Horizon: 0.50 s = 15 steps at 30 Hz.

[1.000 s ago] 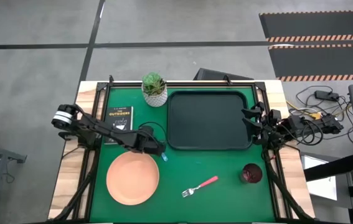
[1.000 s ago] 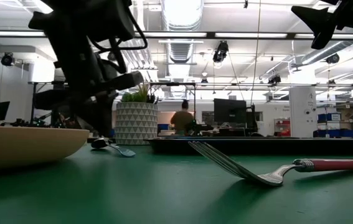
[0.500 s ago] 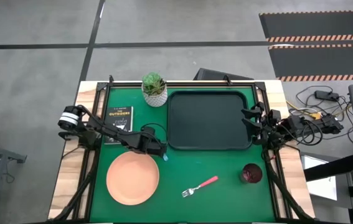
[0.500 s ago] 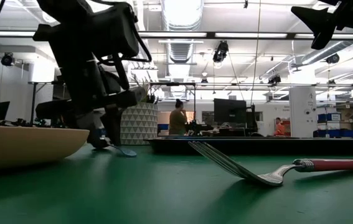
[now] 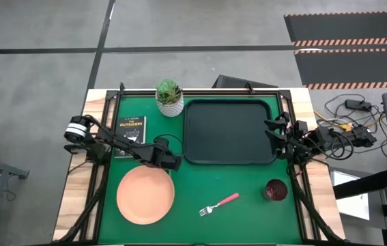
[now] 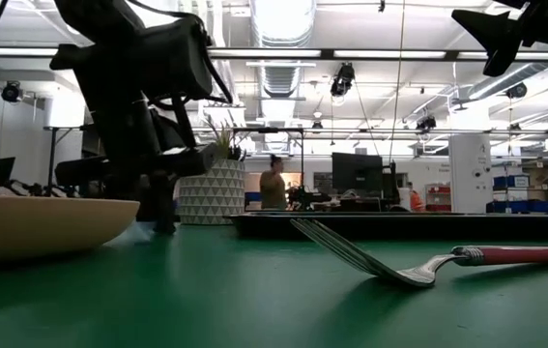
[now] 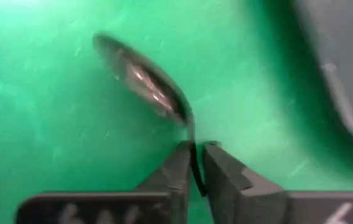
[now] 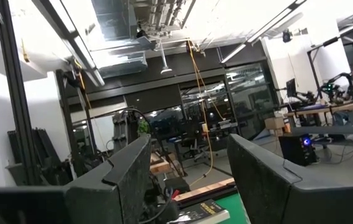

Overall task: Pick and place plate/cup/fork/spoon on tray
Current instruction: Put the blue spoon on the tray

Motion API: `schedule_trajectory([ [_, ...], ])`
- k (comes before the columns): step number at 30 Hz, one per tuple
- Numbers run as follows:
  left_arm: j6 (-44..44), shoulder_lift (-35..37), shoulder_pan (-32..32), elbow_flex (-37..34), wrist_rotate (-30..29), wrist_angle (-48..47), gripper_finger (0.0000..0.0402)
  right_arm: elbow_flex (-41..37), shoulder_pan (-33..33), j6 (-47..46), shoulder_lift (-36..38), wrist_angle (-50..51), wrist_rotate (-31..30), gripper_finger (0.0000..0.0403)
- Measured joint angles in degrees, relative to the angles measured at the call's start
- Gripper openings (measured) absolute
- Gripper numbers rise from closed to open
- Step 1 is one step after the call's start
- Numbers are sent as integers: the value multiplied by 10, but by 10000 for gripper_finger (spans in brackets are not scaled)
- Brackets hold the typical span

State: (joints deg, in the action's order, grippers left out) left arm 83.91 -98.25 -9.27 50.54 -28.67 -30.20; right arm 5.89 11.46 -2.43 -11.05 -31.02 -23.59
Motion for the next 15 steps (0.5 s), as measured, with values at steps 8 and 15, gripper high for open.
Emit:
schedule_trajectory([
  [8,-76,79,-2,-1,-93,-4,1,0,0,-1,0,5,0,201],
  [15,-314,169,-10,-14,-144,183,1,0,0,-7,0,5,0,201],
])
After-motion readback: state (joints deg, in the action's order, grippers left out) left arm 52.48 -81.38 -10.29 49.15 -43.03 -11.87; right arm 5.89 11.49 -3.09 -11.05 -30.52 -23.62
